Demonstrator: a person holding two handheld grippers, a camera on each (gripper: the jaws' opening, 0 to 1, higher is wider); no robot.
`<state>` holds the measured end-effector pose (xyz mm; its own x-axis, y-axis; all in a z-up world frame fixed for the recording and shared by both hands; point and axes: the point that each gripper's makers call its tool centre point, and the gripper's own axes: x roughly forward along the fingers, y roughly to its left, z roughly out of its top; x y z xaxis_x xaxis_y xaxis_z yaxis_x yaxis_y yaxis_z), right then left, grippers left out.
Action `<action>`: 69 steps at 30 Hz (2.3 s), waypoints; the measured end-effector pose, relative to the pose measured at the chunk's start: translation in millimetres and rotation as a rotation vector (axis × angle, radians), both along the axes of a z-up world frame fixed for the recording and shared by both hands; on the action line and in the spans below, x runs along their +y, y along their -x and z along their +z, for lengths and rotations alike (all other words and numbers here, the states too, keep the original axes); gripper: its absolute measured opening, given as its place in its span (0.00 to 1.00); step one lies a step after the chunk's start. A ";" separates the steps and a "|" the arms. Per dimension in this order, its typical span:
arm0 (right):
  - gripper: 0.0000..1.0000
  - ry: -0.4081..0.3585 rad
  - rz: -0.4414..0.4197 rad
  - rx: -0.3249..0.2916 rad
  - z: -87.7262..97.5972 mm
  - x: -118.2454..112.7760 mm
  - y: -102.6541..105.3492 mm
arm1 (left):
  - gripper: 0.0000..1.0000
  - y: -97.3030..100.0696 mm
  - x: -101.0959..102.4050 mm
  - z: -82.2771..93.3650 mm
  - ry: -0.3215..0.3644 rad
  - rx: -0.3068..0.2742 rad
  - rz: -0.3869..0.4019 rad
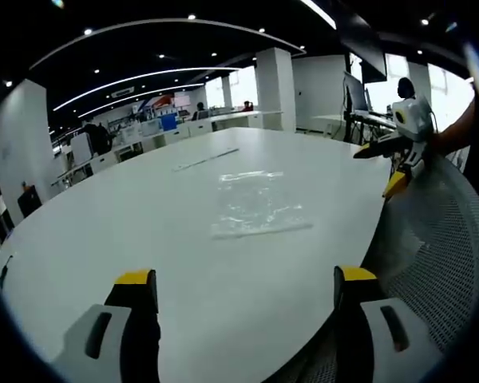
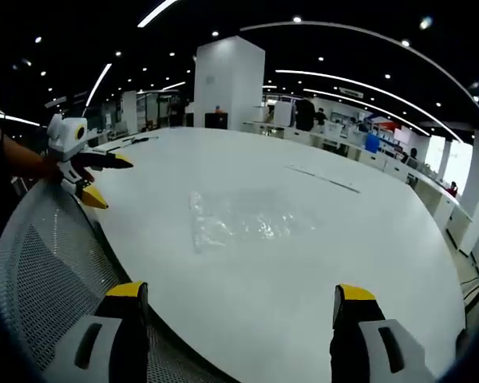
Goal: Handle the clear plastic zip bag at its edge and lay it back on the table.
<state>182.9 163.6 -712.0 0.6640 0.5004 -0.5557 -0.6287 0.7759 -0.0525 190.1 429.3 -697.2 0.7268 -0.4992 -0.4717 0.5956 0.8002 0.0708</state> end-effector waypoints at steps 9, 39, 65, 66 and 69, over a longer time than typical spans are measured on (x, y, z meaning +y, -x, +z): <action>0.97 0.004 -0.002 0.000 -0.4 -1.3 -0.1 | 0.89 0.6 -1.5 1.0 -0.005 -0.002 -0.001; 0.98 -0.006 0.007 -0.006 -0.1 0.4 -0.1 | 0.94 0.8 -7.1 7.5 0.054 -0.008 -0.004; 0.98 -0.001 -0.004 -0.010 -0.1 -2.2 -1.9 | 0.92 -0.3 -5.7 7.0 0.046 -0.006 0.003; 0.98 0.000 -0.002 -0.010 -0.2 -2.1 -1.9 | 0.92 -0.4 -5.5 6.8 0.045 -0.006 0.002; 0.99 0.002 0.000 -0.011 0.0 -1.7 -1.7 | 0.92 -0.6 -4.5 6.1 0.043 -0.008 0.001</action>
